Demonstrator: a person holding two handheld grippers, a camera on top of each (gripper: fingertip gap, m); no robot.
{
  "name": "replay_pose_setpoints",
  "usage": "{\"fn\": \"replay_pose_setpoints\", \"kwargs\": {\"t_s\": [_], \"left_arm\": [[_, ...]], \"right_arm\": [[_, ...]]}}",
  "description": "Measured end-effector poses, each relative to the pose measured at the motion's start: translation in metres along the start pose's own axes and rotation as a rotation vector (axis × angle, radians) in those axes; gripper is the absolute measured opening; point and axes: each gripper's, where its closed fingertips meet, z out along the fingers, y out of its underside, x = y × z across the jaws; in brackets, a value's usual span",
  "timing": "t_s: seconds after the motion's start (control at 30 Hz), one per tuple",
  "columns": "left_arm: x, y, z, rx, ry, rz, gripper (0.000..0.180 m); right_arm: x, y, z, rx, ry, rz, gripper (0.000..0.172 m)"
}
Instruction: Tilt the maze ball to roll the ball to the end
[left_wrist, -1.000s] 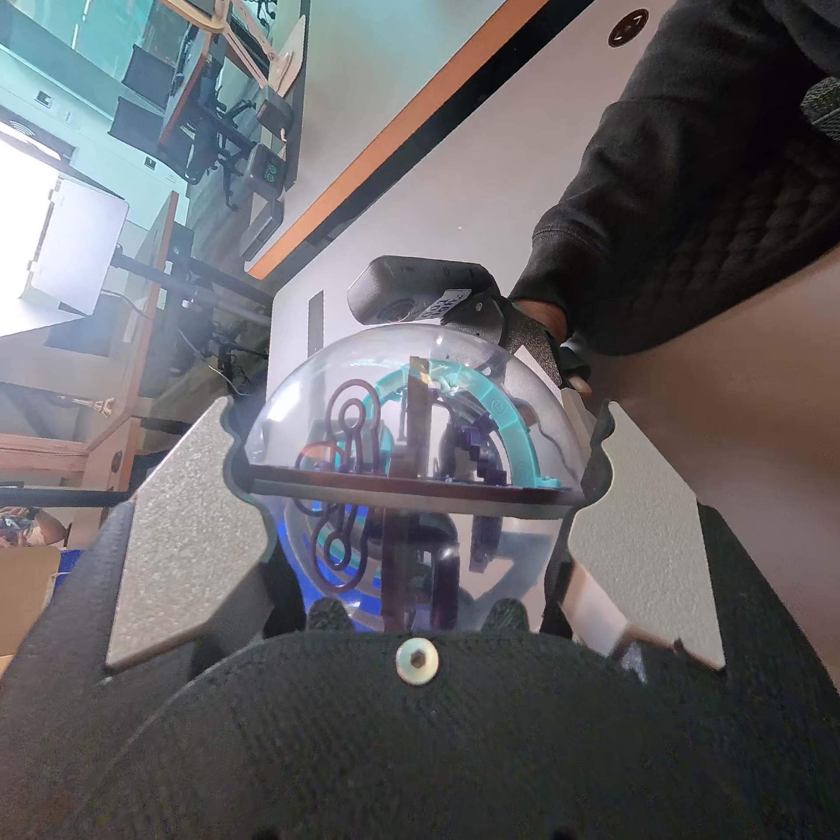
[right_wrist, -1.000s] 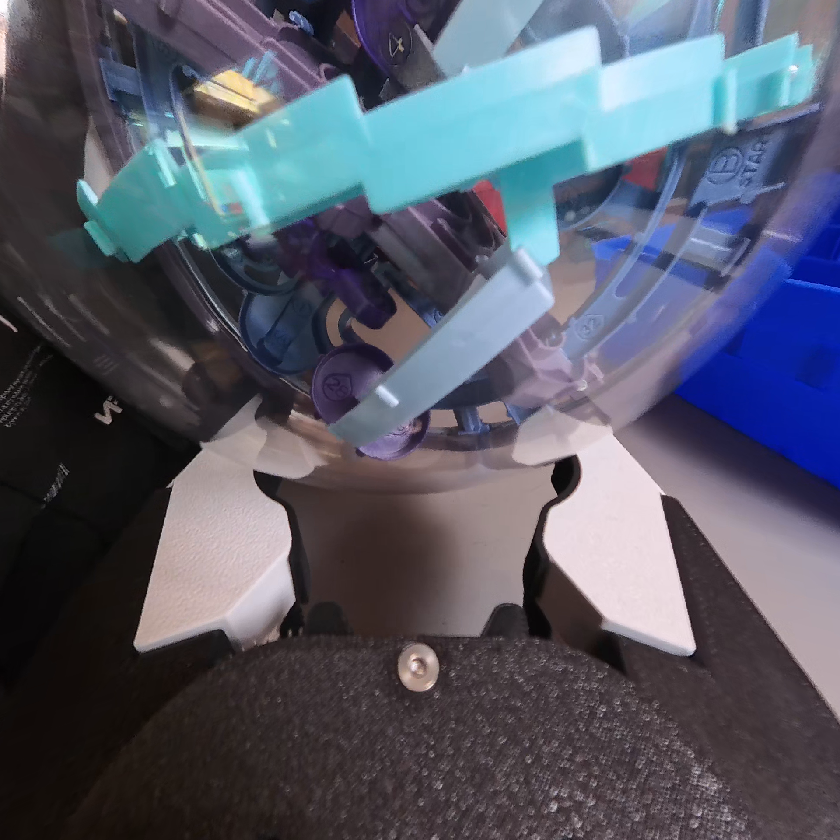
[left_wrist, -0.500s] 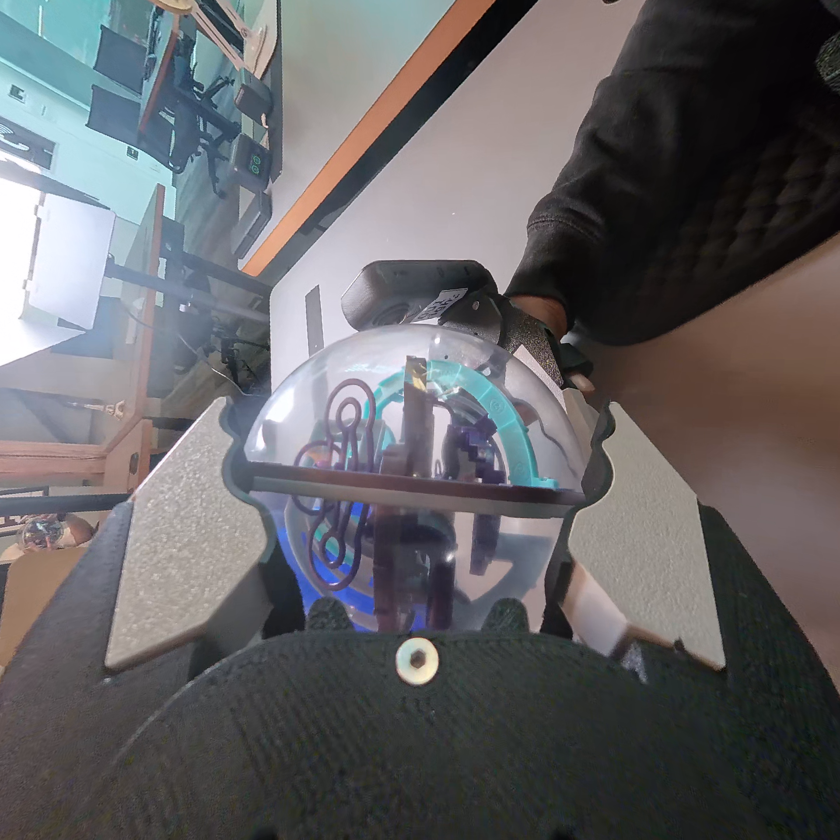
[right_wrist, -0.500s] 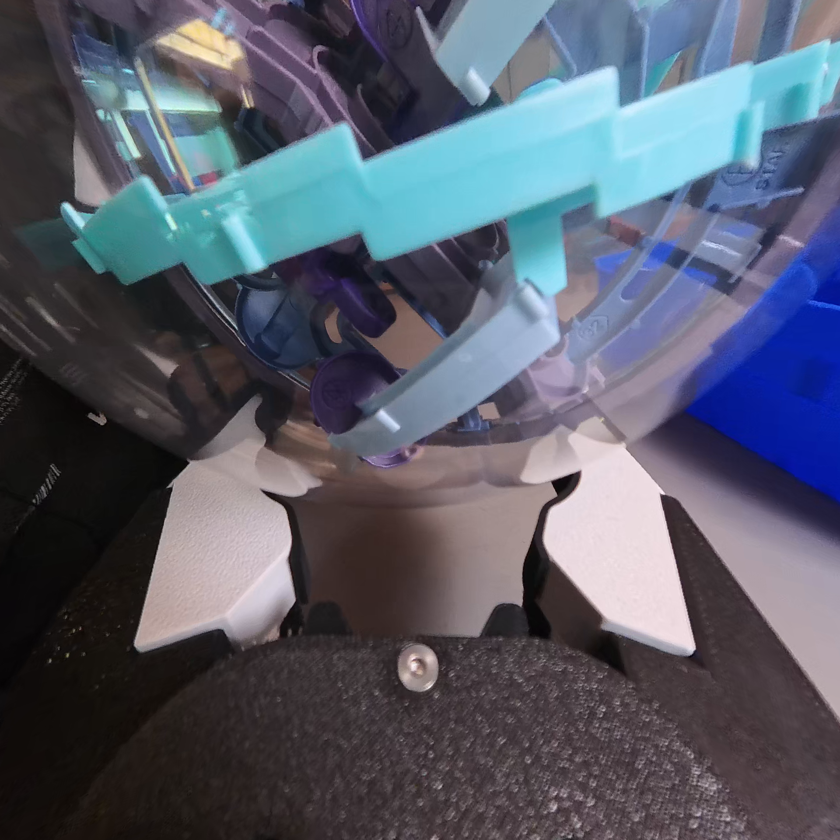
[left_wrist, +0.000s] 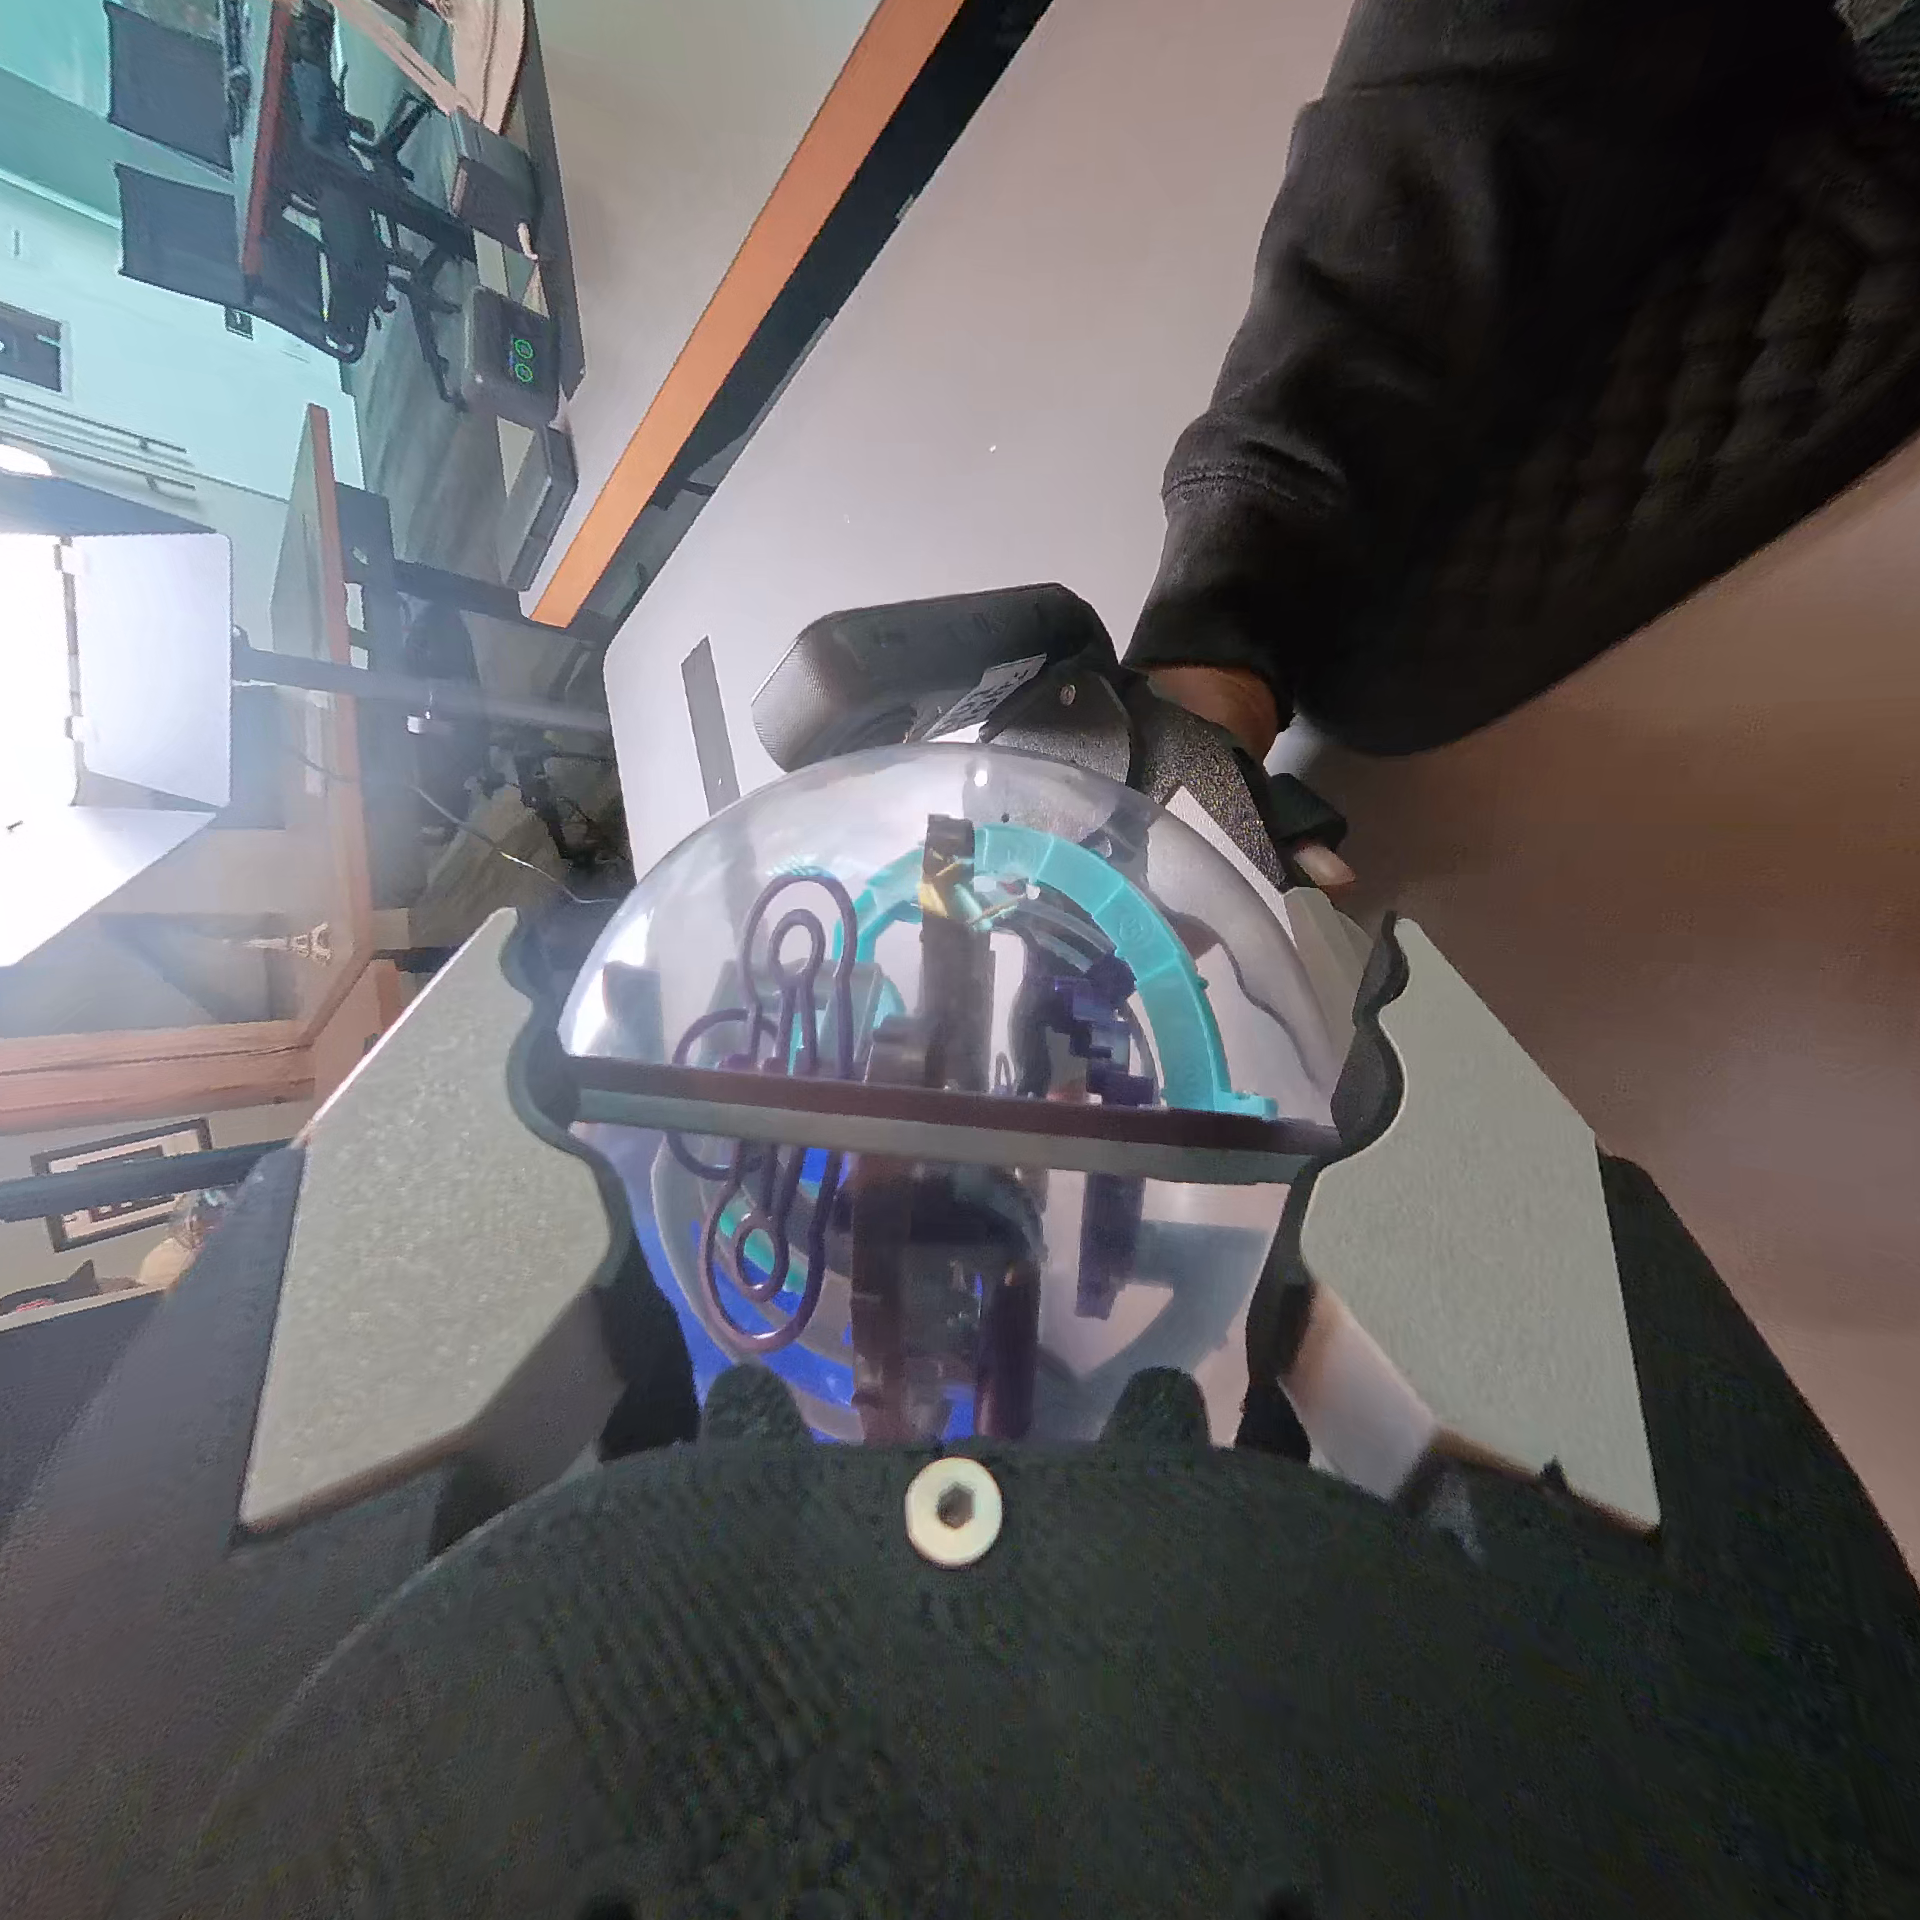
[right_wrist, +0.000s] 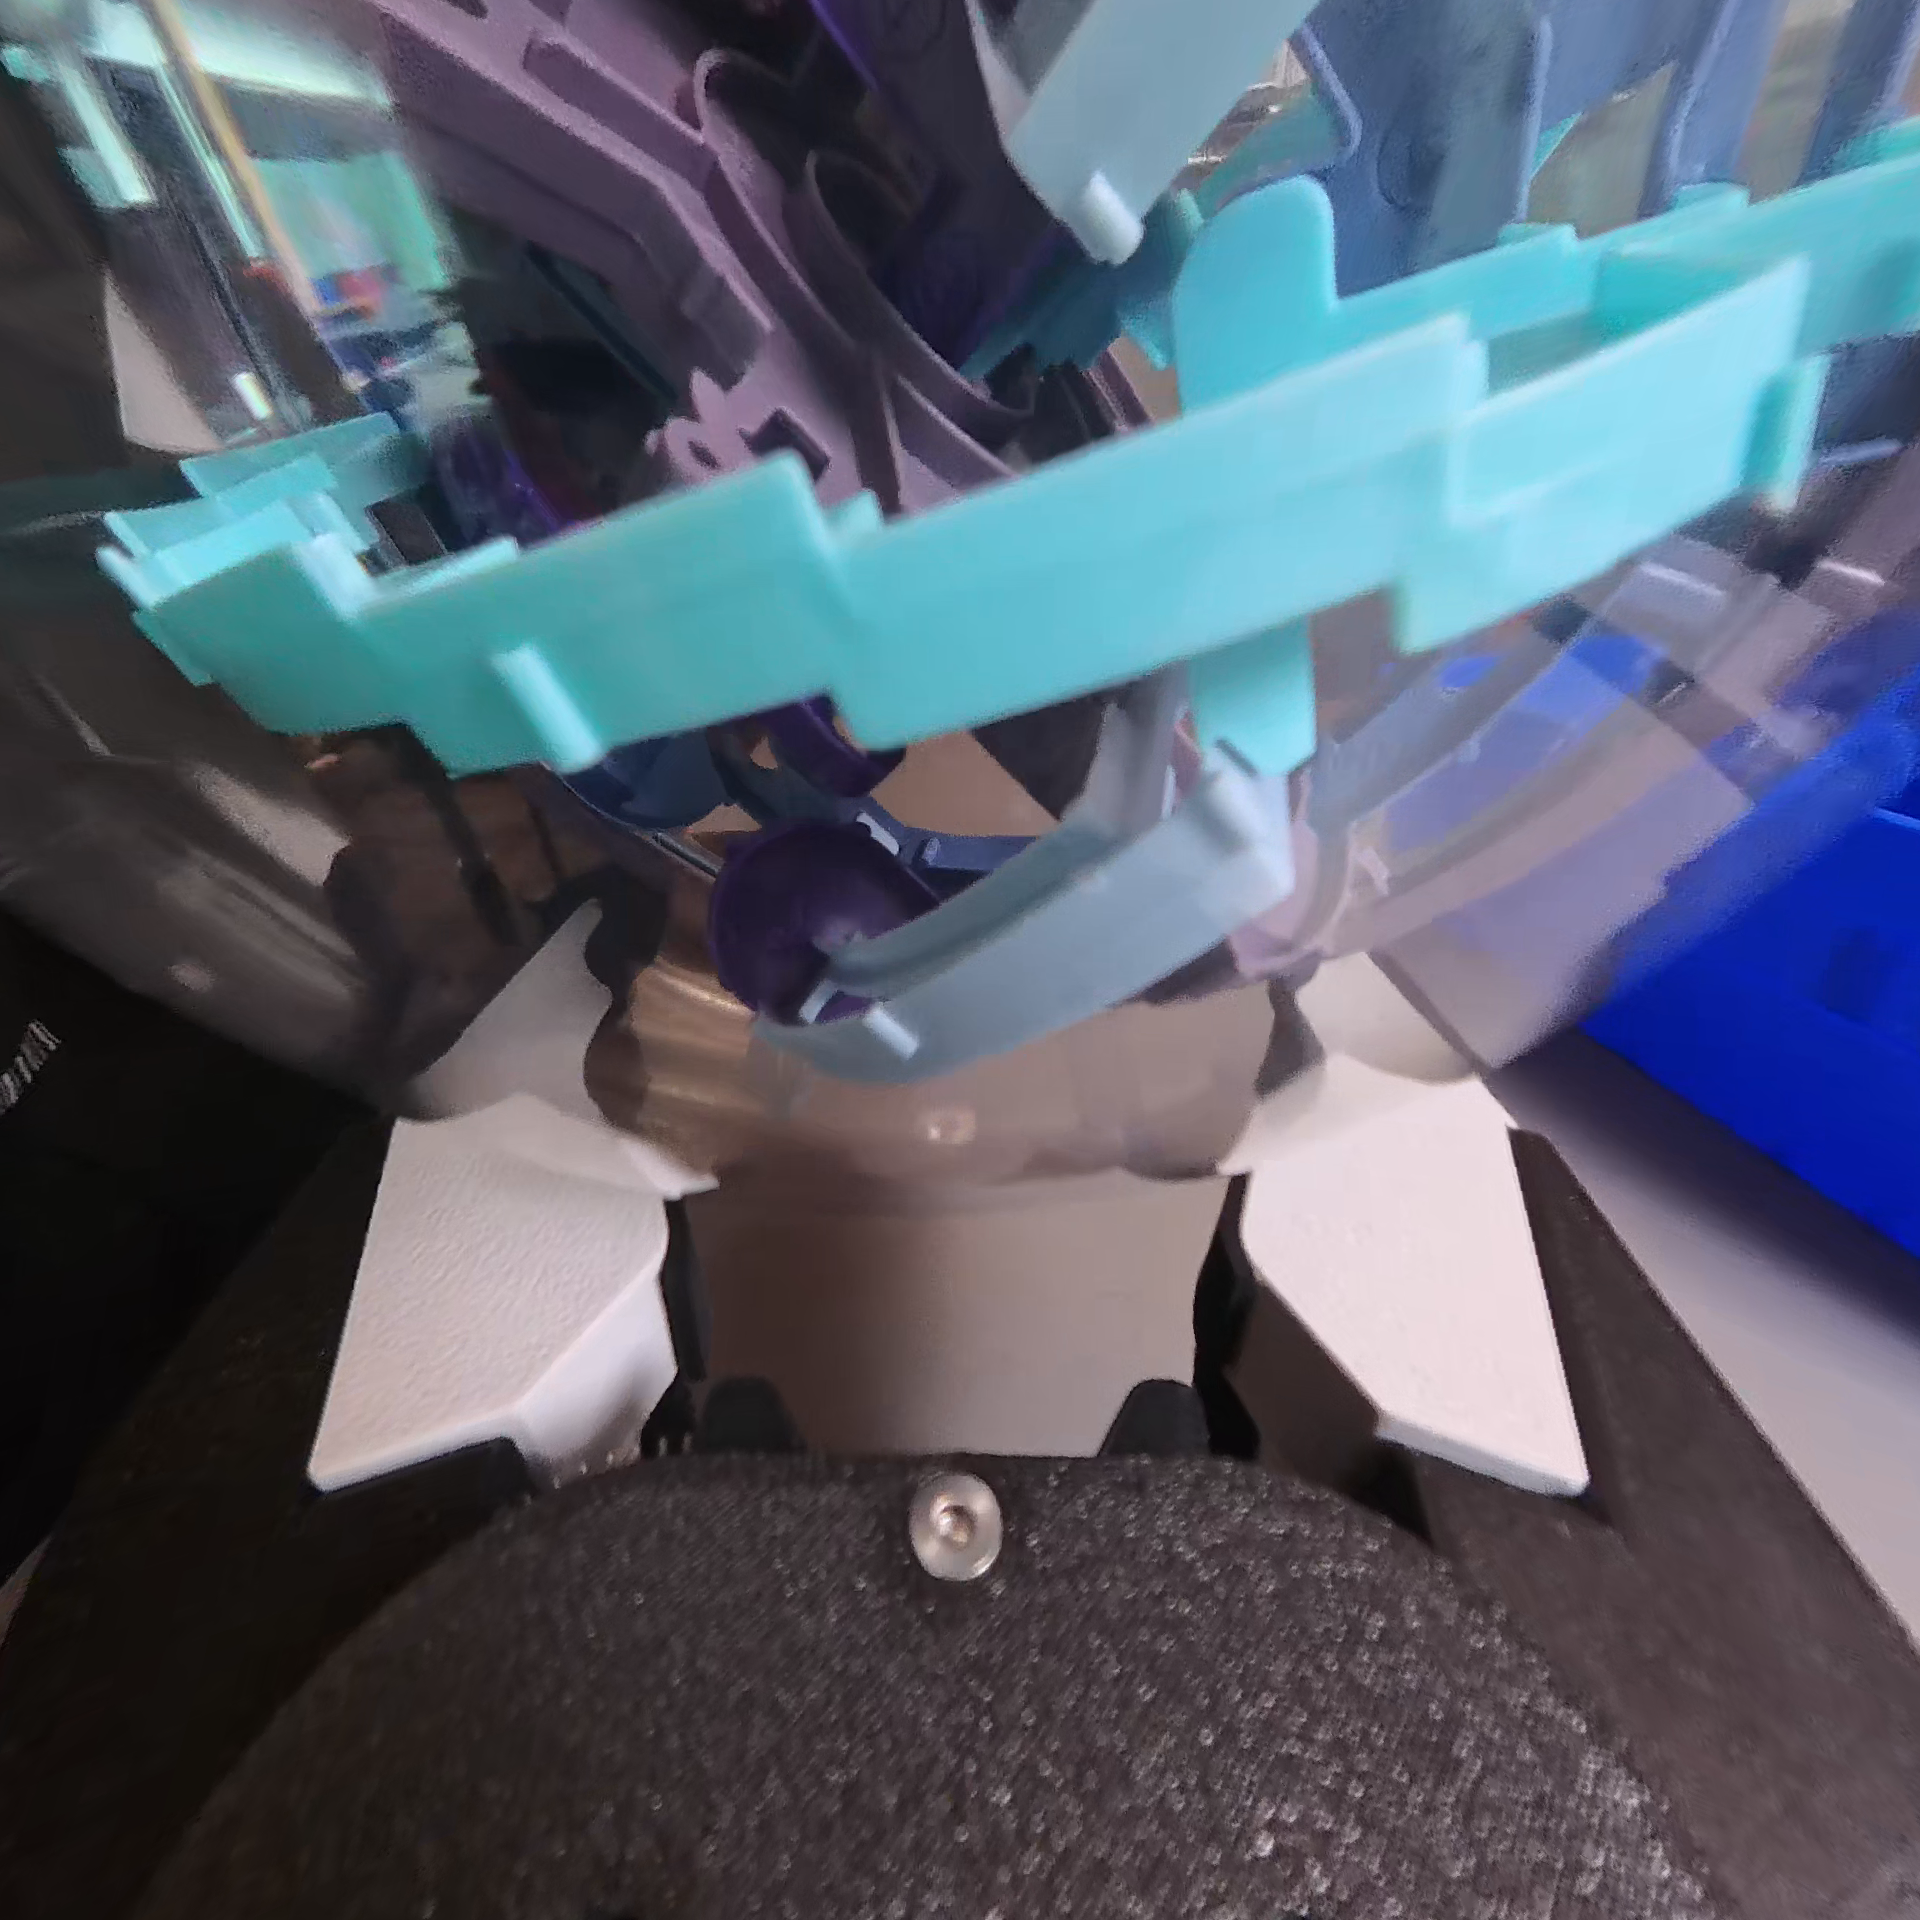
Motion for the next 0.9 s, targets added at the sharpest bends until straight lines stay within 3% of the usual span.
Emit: {"fn": "replay_pose_setpoints", "kwargs": {"t_s": [0.9], "left_arm": [[0.009, -0.025, 0.002, -0.187, 0.035, 0.125, 0.15]], "right_arm": [[-0.027, -0.015, 0.002, 0.054, -0.049, -0.031, 0.113]]}}
